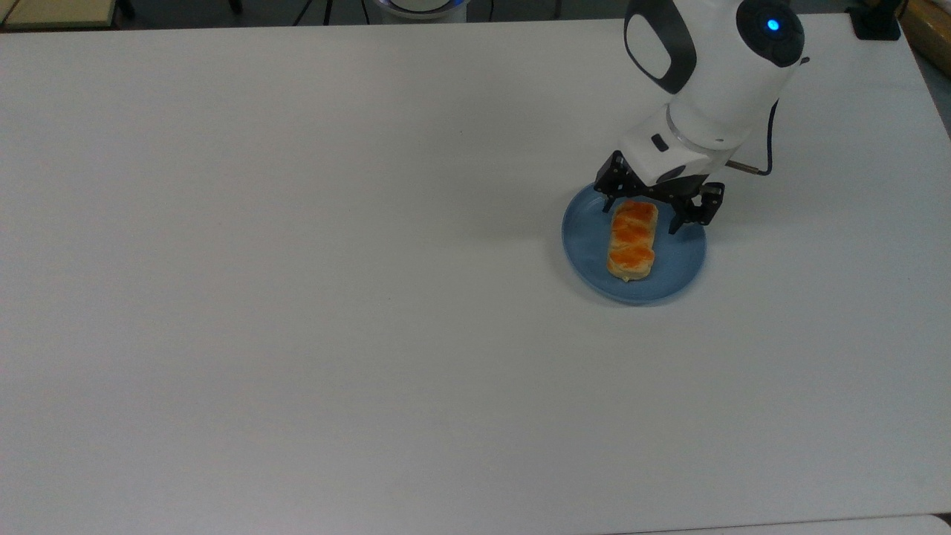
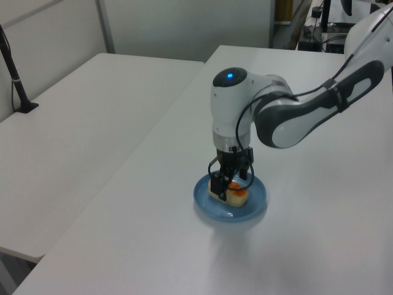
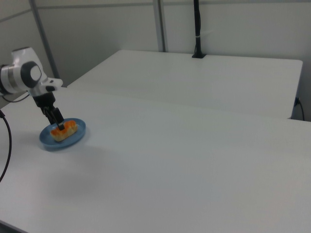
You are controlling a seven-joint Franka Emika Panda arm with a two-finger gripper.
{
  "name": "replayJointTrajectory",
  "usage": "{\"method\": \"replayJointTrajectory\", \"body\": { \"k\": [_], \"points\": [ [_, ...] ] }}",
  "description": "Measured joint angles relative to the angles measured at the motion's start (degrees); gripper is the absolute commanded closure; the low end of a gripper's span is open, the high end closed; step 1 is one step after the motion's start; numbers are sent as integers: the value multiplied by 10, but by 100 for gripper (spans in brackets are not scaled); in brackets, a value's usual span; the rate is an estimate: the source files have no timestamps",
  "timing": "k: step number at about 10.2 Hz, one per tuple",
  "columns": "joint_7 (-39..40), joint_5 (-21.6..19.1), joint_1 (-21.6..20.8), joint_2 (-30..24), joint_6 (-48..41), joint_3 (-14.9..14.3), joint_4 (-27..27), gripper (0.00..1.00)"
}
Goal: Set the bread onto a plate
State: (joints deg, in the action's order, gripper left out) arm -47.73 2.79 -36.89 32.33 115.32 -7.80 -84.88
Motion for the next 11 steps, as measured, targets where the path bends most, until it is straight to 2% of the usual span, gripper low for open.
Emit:
{"method": "replayJointTrajectory", "body": {
  "k": [2,4,7,8,9,11],
  "points": [
    [39,0,17,-51,-98,-6,6,0],
    [130,0,82,-108,-168,-10,6,0],
    [280,-1,225,-164,-194,-13,3,0],
    [310,-1,260,-177,-195,-14,2,0],
    [333,-2,290,-188,-195,-14,1,0],
    [342,-2,307,-196,-195,-14,-1,0]
  ]
}}
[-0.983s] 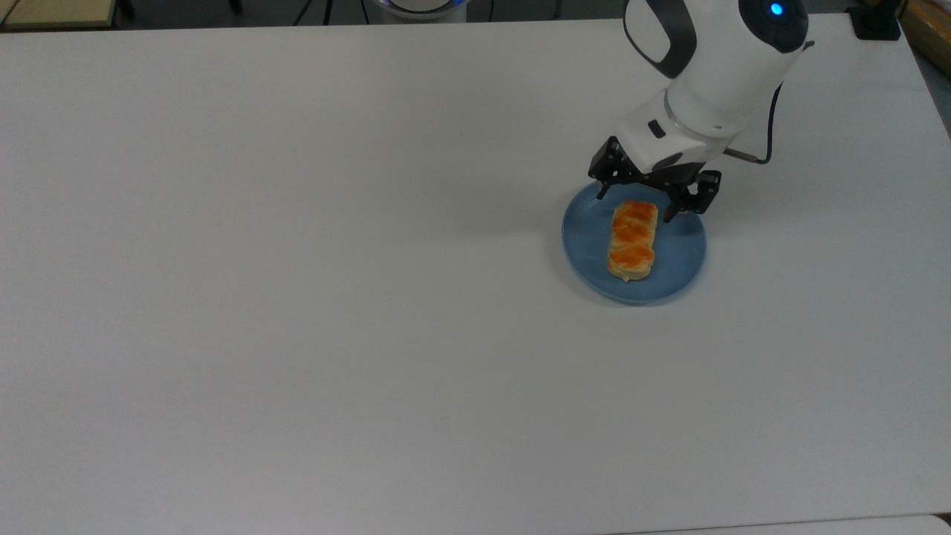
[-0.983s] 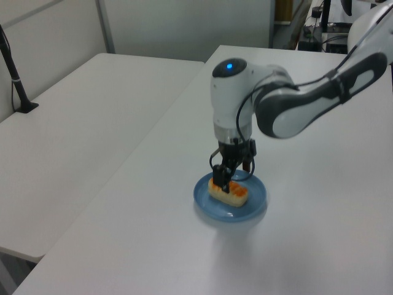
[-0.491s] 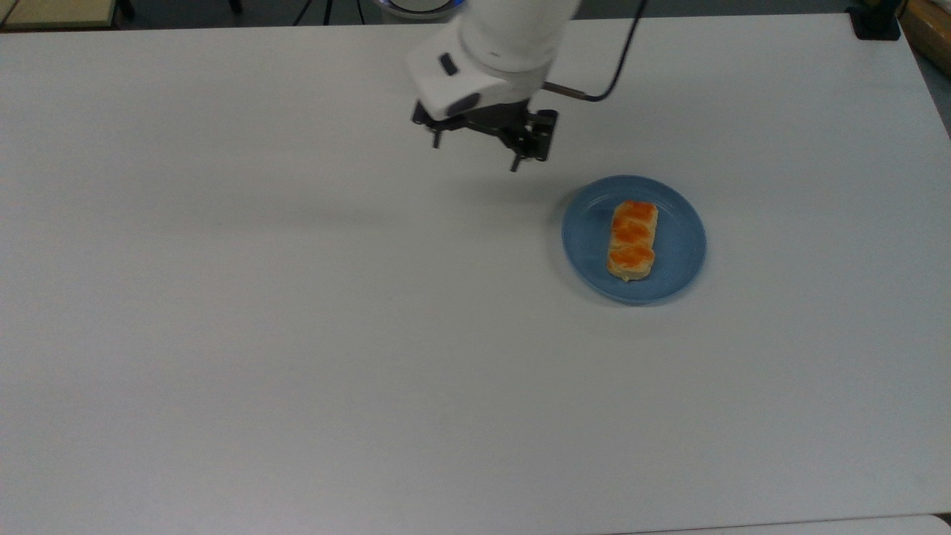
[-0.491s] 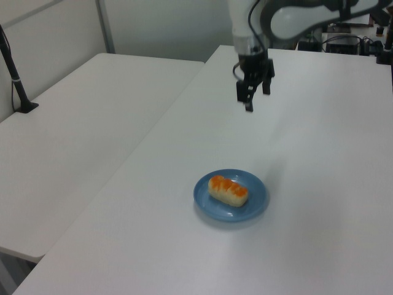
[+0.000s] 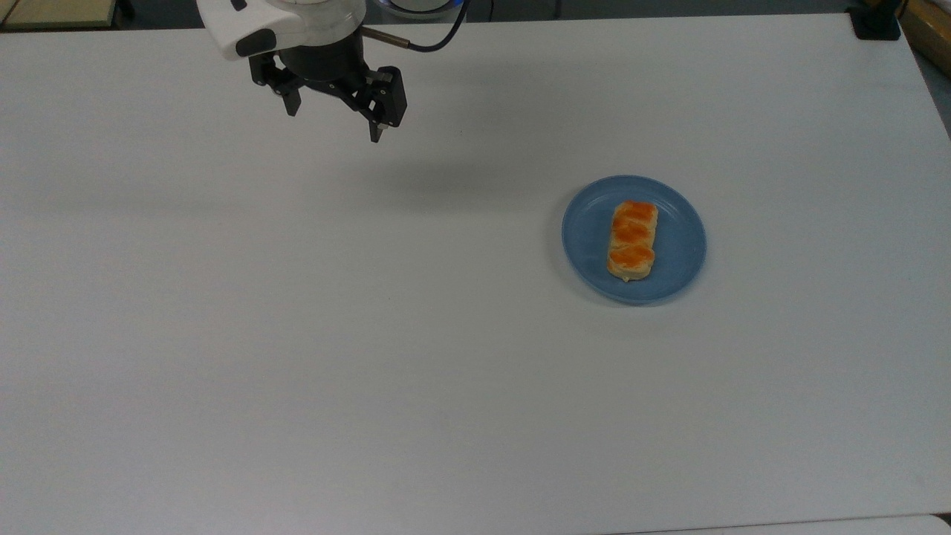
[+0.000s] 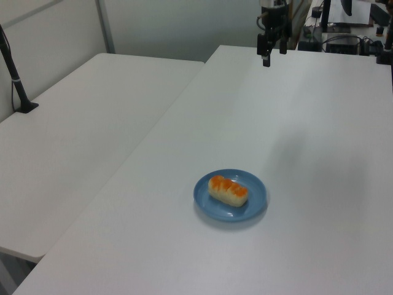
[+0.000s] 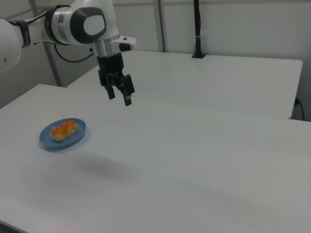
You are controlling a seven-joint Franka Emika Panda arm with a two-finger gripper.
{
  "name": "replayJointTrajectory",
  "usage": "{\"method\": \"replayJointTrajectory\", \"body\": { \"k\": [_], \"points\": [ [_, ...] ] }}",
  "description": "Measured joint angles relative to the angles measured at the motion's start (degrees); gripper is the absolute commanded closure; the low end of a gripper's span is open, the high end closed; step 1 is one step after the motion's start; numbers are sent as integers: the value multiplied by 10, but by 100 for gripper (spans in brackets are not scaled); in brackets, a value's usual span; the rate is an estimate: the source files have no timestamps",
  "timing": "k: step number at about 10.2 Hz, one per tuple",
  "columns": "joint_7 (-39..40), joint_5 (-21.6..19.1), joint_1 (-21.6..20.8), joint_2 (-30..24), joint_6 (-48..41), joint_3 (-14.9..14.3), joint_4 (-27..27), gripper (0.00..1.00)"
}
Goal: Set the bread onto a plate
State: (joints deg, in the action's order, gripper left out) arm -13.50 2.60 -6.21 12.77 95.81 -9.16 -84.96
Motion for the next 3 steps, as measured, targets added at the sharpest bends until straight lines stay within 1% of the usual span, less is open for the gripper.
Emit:
{"method": "replayJointTrajectory", "body": {
  "k": [3],
  "points": [
    [0,0,2,0,0,0,-1,0]
  ]
}}
